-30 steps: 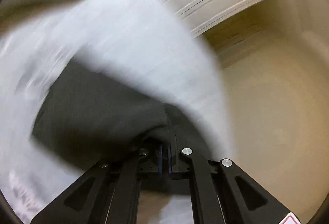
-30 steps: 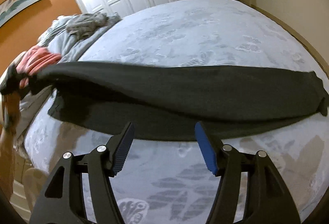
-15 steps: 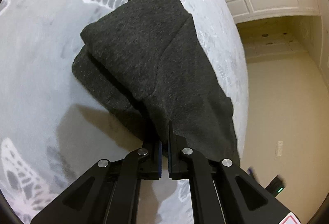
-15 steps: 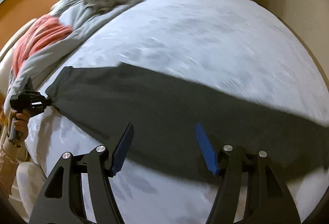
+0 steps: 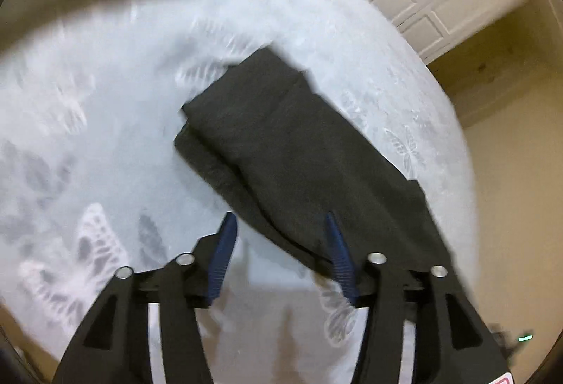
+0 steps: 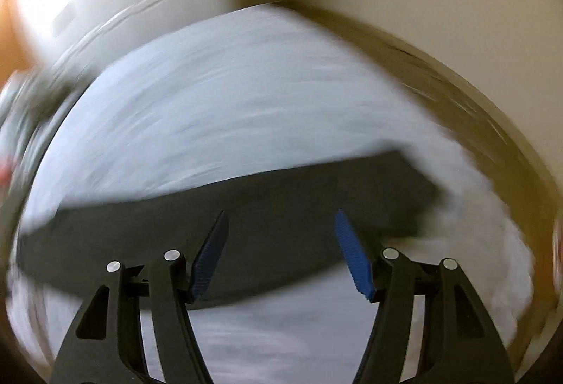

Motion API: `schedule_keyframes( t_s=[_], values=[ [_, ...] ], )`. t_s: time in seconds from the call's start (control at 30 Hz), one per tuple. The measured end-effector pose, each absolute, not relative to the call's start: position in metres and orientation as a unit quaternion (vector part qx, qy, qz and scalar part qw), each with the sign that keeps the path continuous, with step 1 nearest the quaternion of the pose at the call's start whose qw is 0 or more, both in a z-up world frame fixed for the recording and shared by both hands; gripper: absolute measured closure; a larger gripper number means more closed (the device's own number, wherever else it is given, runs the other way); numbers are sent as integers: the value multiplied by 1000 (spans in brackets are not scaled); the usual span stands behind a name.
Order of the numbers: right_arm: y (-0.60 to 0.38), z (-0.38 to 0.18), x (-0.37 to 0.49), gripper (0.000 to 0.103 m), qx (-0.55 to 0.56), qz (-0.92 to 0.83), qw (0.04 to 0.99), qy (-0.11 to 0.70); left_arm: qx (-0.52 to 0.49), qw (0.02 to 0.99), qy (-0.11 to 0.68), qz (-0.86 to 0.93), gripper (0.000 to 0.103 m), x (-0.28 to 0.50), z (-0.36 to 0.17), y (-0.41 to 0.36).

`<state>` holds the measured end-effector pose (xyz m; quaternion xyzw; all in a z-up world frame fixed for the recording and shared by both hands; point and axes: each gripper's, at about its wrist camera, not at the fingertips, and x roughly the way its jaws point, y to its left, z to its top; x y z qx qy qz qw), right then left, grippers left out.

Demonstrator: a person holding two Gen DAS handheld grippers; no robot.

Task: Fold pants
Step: 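Open both tools and release the folded sweatpants onto the bed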

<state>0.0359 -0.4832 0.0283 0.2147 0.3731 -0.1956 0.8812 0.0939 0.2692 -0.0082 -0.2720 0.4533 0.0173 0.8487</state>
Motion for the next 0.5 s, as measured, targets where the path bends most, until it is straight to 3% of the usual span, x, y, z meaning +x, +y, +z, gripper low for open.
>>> schedule_keyframes(
  t_s=[0.13, 0.4, 0.5],
  values=[
    [-565, -5, 1, 41, 343, -200, 842, 365, -228, 874, 428, -18, 29, 85, 14, 194],
    [-566, -65, 50, 45, 389, -142, 803, 427, -238, 865, 434, -88, 26, 101, -24, 98],
    [-575, -69, 45, 47, 424, -159, 797, 399, -198, 876, 432, -78, 26, 101, -34, 97]
  ],
)
